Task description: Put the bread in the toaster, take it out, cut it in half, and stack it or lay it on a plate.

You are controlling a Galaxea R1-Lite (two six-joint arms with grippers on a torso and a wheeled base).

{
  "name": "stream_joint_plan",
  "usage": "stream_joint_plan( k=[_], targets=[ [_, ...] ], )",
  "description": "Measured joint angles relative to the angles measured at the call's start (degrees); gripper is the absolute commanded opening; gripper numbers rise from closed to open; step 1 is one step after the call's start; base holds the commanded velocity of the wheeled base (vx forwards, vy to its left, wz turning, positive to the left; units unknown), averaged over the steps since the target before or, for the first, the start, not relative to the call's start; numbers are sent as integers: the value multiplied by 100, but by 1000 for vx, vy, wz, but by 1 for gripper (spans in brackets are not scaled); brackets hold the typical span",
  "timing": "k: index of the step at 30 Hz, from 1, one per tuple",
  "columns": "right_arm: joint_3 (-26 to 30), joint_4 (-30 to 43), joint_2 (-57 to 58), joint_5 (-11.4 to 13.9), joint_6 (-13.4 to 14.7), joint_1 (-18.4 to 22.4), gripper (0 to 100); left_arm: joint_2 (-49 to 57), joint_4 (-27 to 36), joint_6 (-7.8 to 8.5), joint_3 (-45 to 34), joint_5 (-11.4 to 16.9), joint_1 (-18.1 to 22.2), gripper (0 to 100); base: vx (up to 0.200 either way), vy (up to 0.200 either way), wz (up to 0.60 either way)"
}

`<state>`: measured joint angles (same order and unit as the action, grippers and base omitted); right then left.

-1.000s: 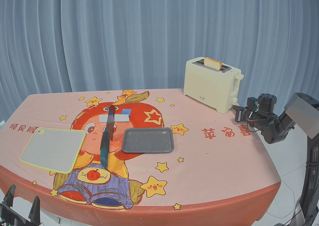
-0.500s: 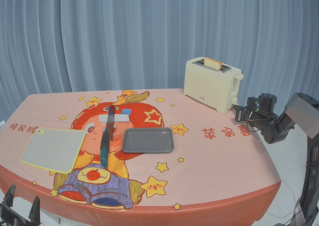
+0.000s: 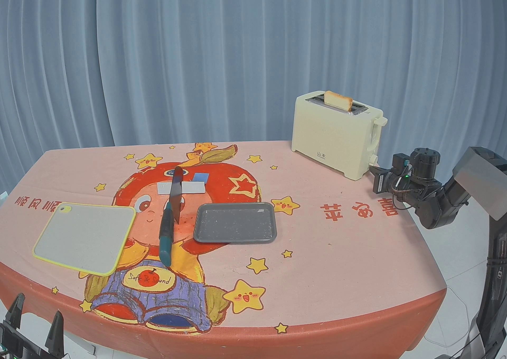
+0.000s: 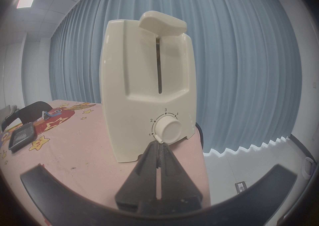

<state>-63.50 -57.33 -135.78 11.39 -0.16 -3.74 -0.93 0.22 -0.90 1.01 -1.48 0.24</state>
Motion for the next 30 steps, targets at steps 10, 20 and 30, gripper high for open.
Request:
stream_joint_plan(
  k=[10,20,30],
  targets=[
    [-6,2,20,0,0,6,0,0,0,0,0,0,0,100,0,0,0],
    [11,0,74,-1,-2,16,0,0,0,-2,0,0,0,100,0,0,0],
    [46,0,96,-4,-9,-11,0,0,0,1,0,0,0,100,0,0,0]
  ],
)
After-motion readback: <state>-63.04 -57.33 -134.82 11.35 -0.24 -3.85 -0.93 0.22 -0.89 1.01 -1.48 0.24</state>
